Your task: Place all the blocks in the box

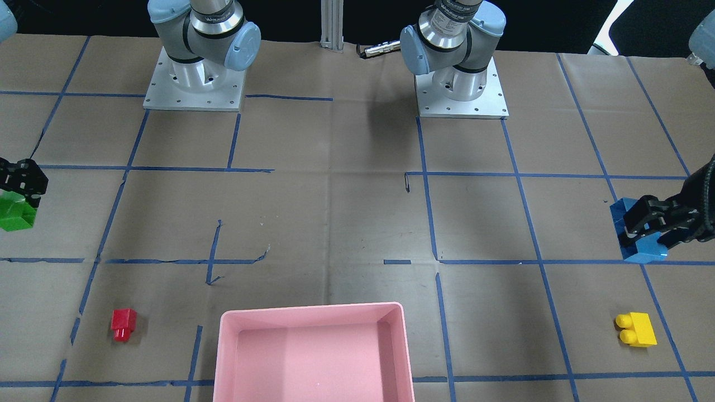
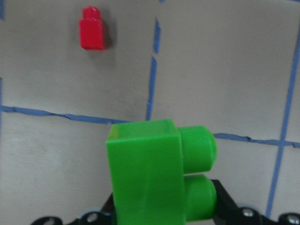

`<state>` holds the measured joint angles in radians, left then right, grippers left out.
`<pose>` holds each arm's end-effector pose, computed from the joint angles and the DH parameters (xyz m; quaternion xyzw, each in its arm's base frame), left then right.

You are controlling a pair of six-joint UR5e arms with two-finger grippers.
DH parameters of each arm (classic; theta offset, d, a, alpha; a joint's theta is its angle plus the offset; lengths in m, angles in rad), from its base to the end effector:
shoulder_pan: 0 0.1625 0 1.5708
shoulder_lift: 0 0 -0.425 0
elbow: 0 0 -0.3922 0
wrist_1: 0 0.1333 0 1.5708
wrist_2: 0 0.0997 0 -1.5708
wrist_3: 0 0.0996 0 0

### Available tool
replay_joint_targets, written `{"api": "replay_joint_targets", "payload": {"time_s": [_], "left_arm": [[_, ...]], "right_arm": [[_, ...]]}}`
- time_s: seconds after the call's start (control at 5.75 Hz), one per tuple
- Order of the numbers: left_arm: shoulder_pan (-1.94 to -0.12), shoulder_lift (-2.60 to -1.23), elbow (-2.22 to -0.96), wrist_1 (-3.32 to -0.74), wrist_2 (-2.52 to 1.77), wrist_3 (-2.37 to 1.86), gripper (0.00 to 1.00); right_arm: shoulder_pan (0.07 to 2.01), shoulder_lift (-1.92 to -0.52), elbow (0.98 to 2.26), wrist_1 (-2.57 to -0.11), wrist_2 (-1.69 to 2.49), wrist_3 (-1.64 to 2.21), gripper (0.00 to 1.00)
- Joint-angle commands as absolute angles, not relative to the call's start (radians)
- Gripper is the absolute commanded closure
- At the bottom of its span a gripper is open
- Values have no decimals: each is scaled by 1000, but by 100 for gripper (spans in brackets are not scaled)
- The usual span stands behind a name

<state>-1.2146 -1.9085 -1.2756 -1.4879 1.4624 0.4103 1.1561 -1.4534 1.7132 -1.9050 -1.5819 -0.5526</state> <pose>0.0868 -0.6466 0.4519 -0.0281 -0.9979 0.0390 0.0427 -0.0948 -0.5435 0.3919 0.0686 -0.9969 0.0303 0.0222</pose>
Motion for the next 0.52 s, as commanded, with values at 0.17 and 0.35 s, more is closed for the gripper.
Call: {"api": "replay_joint_targets", "payload": {"time_s": [0.17,0.35], "left_arm": [[-1528,-2168,-955,-1493,1453,-71,100],[-1617,-2239,-881,-1488,1453,-210,100]], "right_arm": [[1326,-1410,1681,-1913,-1242,-356,96],[1359,-1349,1642,-1937,-1144,-354,96]]}}
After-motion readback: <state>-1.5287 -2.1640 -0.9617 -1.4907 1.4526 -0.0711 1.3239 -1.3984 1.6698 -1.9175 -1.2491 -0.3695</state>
